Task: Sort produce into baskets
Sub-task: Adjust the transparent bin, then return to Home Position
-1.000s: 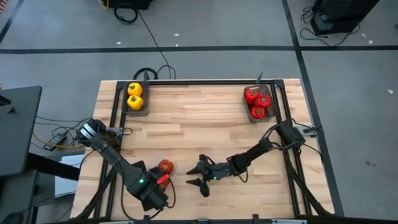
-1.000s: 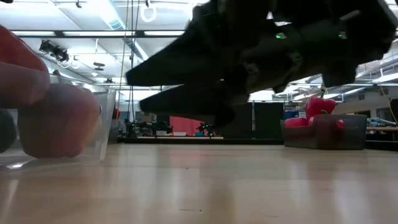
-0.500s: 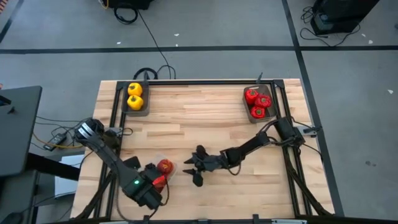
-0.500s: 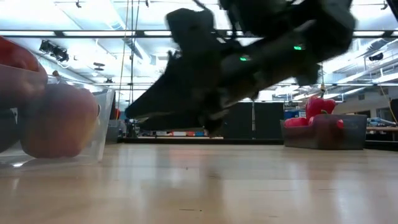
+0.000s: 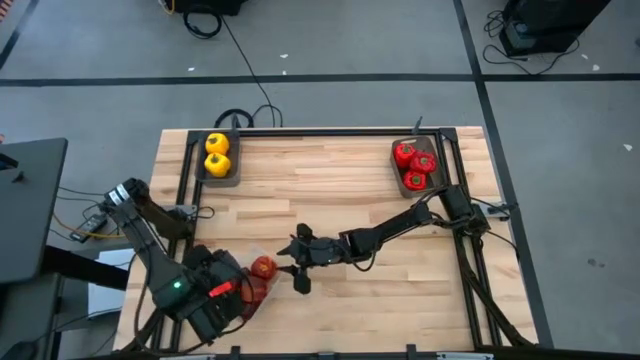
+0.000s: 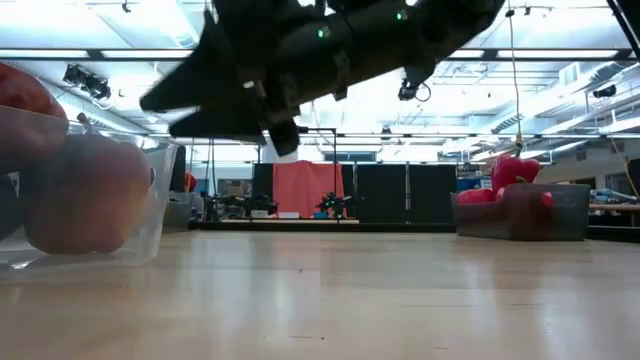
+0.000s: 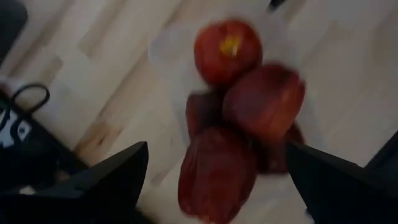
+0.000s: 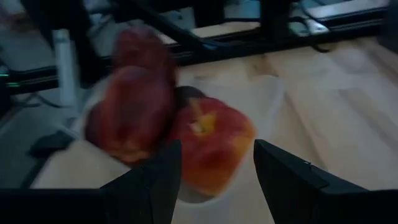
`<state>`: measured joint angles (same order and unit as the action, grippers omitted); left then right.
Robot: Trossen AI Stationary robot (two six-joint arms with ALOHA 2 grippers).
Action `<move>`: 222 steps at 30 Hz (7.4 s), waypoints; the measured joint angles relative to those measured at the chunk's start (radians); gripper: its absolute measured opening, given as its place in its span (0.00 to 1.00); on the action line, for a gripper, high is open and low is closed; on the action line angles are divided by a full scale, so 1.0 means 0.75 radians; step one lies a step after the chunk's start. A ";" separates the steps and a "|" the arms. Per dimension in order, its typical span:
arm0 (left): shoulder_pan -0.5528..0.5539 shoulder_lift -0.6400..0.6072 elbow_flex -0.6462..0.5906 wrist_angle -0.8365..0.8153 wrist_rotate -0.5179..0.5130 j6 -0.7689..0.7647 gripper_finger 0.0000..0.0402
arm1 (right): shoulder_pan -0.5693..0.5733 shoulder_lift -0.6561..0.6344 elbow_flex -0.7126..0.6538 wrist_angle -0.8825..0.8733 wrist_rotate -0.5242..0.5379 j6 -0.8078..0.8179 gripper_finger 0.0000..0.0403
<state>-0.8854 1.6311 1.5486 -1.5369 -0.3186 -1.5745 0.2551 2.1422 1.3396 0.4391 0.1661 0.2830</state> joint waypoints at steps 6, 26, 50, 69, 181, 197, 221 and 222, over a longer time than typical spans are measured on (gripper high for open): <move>-0.009 -0.014 0.035 0.020 -0.325 0.006 0.95 | 0.035 0.000 0.000 -0.043 0.247 0.001 0.51; 0.459 0.019 -0.146 1.045 -0.252 1.261 0.88 | 0.246 -0.252 -0.062 -1.055 0.688 0.326 0.39; 0.683 0.374 -0.168 0.580 0.141 1.246 0.85 | 0.378 -0.570 -0.617 -0.949 0.769 0.918 0.38; 0.520 0.372 -0.163 0.066 0.093 0.867 0.84 | 0.410 -0.573 -0.617 -0.935 0.819 0.885 0.38; 1.034 -1.438 -1.831 2.580 -0.037 2.099 0.35 | 0.219 -2.726 -1.625 -0.404 0.583 -0.427 0.02; 0.965 -1.634 -1.832 2.342 -0.030 2.023 0.35 | -0.048 -2.726 -1.627 -0.541 0.295 -0.313 0.02; 1.004 -1.930 -1.975 2.203 -0.044 2.157 0.35 | -0.255 -2.726 -1.772 -0.326 -0.054 -0.307 0.02; 1.013 -1.945 -1.989 2.219 -0.024 2.161 0.35 | -0.263 -2.726 -1.777 -0.329 -0.074 -0.304 0.02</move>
<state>-0.1258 0.1725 0.0568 0.1274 -0.3363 0.0463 0.0577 0.0977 0.0064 0.1923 0.1109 0.0550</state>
